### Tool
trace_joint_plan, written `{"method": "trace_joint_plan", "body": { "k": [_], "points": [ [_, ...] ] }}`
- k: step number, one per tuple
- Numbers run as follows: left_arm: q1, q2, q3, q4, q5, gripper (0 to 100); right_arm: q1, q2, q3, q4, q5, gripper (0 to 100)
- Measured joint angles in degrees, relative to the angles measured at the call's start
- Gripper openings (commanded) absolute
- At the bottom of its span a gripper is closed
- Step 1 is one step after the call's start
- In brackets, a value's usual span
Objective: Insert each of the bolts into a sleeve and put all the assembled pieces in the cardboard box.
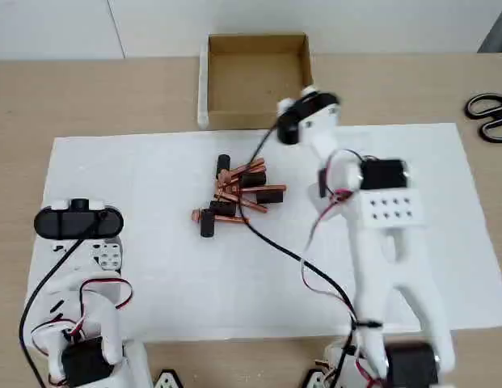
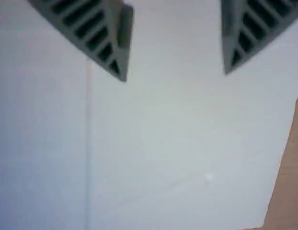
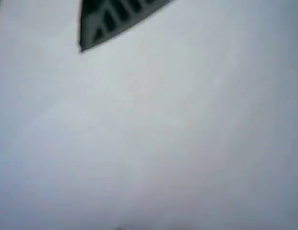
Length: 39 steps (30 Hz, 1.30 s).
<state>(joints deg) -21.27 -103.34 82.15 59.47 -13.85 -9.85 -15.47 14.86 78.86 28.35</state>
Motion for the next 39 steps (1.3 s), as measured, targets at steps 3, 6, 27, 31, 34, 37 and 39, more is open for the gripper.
{"method": "trace_joint_plan", "body": {
  "k": [3, 6, 27, 31, 34, 37, 39],
  "points": [
    [0.0, 1.14, -1.76, 0.0, 0.0, 13, -4.48, 6.33, -4.48, 4.66, 2.29, 11.8],
    [-0.09, 8.09, -5.8, 0.0, 0.0, 13, -6.86, 9.67, -7.38, 5.8, 2.9, 11.8],
    [-0.09, 43.87, -27.08, 0.0, 5.45, 13, -13.1, 29.45, -21.01, 2.9, 14.07, 12.2],
    [-0.09, 43.87, -27.16, 0.79, 5.45, 13, -13.1, 34.99, -25.32, 3.08, 16.97, 12.2],
    [-0.09, 43.87, -27.16, 0.88, 5.45, 13, -13.1, 37.54, -28.66, 4.57, 18.99, 12.3],
    [-0.09, 43.87, -27.16, 0.88, 5.45, 13, -13.1, 38.59, -31.21, 4.75, 20.4, 12.4],
    [-0.09, 43.87, -27.16, 0.88, 5.45, 13, -13.1, 38.59, -31.82, 4.75, 21.45, 14.6]
  ]
}}
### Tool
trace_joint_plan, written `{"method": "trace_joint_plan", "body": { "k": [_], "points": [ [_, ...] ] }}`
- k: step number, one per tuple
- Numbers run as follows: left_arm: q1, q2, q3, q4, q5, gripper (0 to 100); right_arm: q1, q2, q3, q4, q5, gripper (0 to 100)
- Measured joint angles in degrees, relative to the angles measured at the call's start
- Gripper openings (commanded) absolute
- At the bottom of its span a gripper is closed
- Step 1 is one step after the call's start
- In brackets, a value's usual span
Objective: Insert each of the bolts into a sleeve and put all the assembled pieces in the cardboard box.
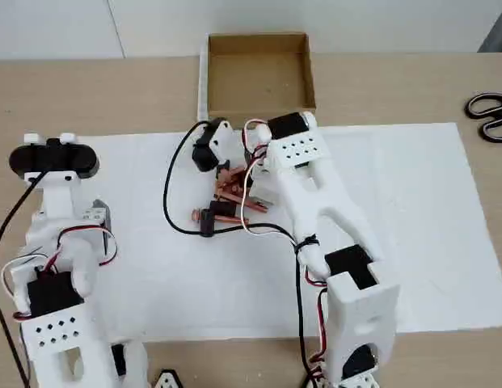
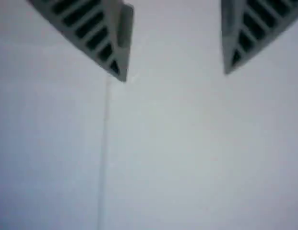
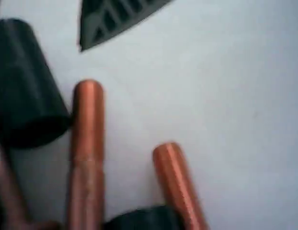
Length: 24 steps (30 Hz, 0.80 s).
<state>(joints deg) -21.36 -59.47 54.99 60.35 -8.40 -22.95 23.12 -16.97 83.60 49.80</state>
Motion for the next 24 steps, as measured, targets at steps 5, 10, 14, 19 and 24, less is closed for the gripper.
{"method": "trace_joint_plan", "body": {
  "k": [5, 10, 14, 19, 24],
  "points": [
    [0.0, 0.0, 0.0, 0.88, 0.0, 13, 0.26, 0.18, 0.0, 0.62, 2.37, 25.1],
    [0.0, 0.0, 0.0, 0.88, 0.0, 13, 0.7, 0.44, -0.09, 1.49, 4.48, 25.5],
    [0.0, 0.0, 0.0, 0.88, 0.0, 13, 0.53, 2.29, -0.18, 1.49, 4.66, 25.6],
    [0.0, 0.0, 0.0, 0.88, 0.0, 13, 0.53, 4.48, -0.18, 1.49, 4.66, 25.6],
    [0.0, 0.0, 0.0, 0.88, 0.0, 13, 0.53, 5.8, -0.18, 0.35, 4.66, 25.6]
  ]
}}
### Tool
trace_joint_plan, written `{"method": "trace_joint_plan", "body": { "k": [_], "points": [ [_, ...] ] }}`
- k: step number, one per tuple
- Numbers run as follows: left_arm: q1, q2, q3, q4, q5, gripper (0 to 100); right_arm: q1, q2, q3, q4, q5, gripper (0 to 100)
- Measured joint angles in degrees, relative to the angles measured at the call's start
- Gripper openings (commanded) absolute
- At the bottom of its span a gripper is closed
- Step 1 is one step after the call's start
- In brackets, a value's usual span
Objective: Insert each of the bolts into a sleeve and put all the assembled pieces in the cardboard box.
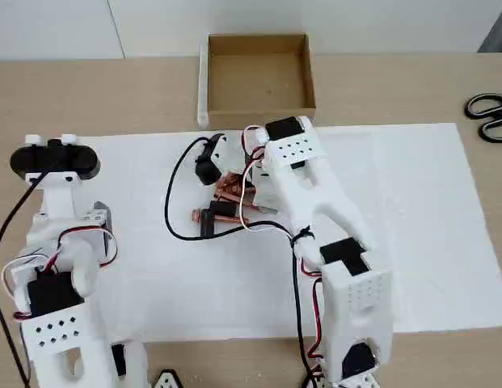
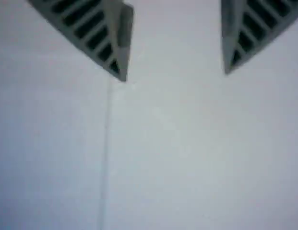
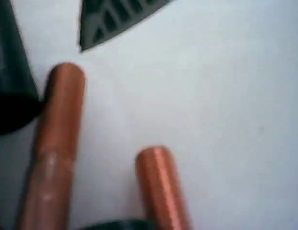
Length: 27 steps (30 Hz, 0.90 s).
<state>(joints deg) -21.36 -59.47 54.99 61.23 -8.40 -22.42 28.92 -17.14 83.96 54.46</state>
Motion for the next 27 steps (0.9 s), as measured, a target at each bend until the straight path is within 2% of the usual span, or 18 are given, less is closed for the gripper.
{"method": "trace_joint_plan", "body": {
  "k": [14, 21, 27],
  "points": [
    [0.0, 0.0, 0.0, 0.0, 0.0, 13, 0.18, 4.92, -1.23, -1.05, 0.26, 25.2],
    [0.0, 0.0, 0.0, 0.0, 0.0, 13, 0.44, 4.92, -2.2, -1.85, 0.18, 12.4],
    [0.0, 0.0, 0.0, 0.0, 0.0, 13, 0.53, 4.92, -2.37, -1.67, 0.26, 10.2]
  ]
}}
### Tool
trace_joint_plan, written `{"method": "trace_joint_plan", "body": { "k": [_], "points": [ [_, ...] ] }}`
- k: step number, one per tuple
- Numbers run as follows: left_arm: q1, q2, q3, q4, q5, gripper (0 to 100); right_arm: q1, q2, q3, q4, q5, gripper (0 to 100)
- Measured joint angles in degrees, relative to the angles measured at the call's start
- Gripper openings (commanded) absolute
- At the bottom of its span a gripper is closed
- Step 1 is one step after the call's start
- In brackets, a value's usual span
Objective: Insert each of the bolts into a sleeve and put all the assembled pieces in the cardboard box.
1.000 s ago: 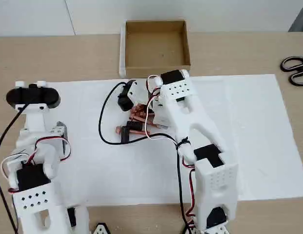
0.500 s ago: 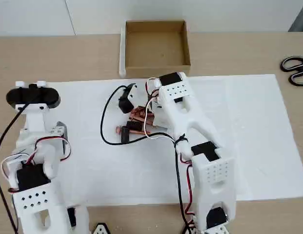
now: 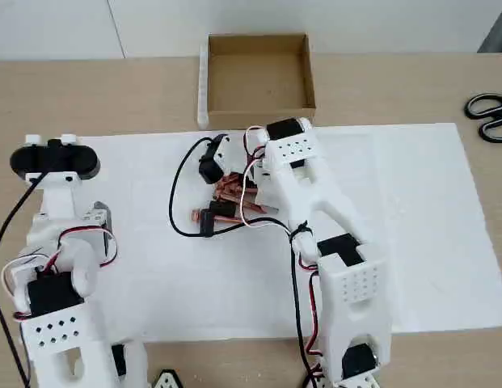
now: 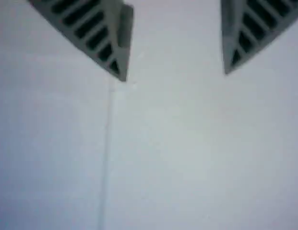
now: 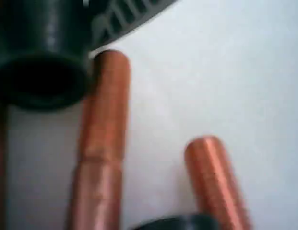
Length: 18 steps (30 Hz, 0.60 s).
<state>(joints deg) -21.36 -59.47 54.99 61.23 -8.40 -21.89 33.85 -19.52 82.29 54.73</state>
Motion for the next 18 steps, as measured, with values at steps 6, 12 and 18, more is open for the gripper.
{"method": "trace_joint_plan", "body": {
  "k": [6, 12, 18],
  "points": [
    [0.0, 0.0, 0.0, 0.0, 0.0, 13, 0.09, 0.09, -0.09, -0.26, -0.35, 10.0],
    [0.0, 0.0, 0.0, 0.0, 0.0, 13, 0.09, 0.18, -0.97, 0.44, -1.58, 10.0],
    [0.0, 0.0, 0.0, 0.0, 0.0, 13, 1.23, 0.18, -3.25, 2.81, -4.4, 10.0]
  ]
}}
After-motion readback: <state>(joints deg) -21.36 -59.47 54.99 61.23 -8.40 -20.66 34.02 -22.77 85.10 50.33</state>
